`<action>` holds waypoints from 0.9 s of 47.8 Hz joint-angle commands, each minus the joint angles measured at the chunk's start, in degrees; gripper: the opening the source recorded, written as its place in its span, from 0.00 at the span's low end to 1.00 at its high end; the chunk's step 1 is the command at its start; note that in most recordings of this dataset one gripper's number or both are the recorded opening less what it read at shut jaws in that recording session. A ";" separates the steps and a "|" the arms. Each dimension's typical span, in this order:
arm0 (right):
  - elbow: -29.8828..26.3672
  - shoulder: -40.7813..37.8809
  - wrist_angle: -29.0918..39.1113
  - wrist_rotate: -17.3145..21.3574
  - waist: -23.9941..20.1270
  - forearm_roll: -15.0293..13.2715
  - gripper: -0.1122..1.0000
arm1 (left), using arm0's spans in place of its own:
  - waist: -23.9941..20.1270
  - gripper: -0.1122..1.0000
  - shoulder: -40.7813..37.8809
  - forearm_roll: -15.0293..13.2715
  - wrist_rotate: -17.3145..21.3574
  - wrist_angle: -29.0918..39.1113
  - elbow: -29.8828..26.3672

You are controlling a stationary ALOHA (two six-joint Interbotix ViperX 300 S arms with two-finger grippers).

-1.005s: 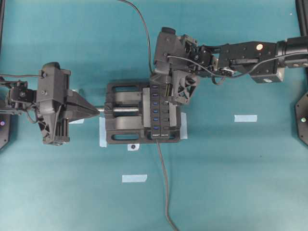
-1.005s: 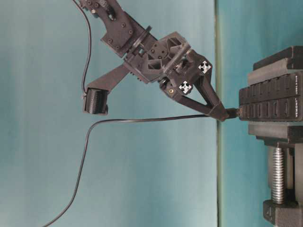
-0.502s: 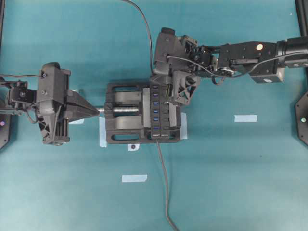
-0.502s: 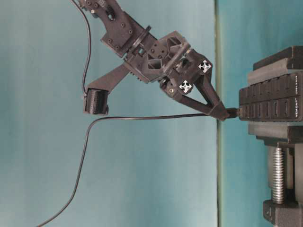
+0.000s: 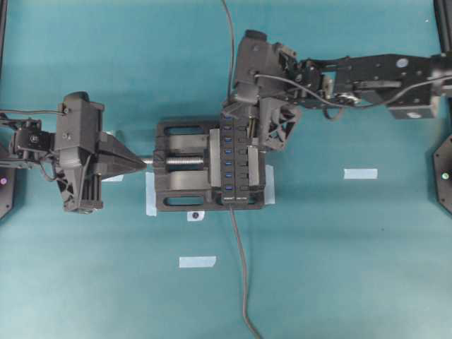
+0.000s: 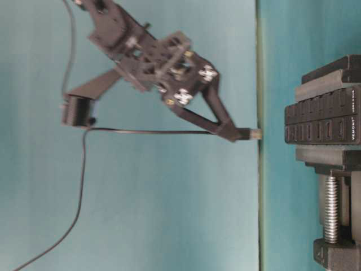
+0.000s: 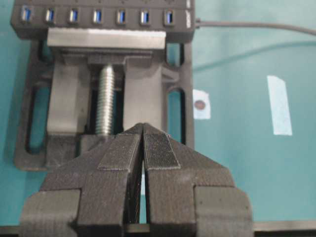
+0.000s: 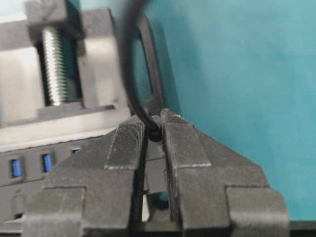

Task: Insert the USB into the second port from the front of the fixed hub.
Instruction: 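Pull the USB plug out of the hub port with the right gripper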

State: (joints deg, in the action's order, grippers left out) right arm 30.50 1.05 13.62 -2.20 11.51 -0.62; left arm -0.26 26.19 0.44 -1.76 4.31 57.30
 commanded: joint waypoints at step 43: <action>-1.93 4.83 1.76 0.62 -2.46 0.18 0.17 | 0.00 0.10 -0.79 0.09 0.00 -0.53 -1.49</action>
State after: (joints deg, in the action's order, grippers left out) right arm 30.06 3.96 15.64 -2.11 9.58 -0.53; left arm -0.35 25.22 0.35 -1.76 4.22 57.13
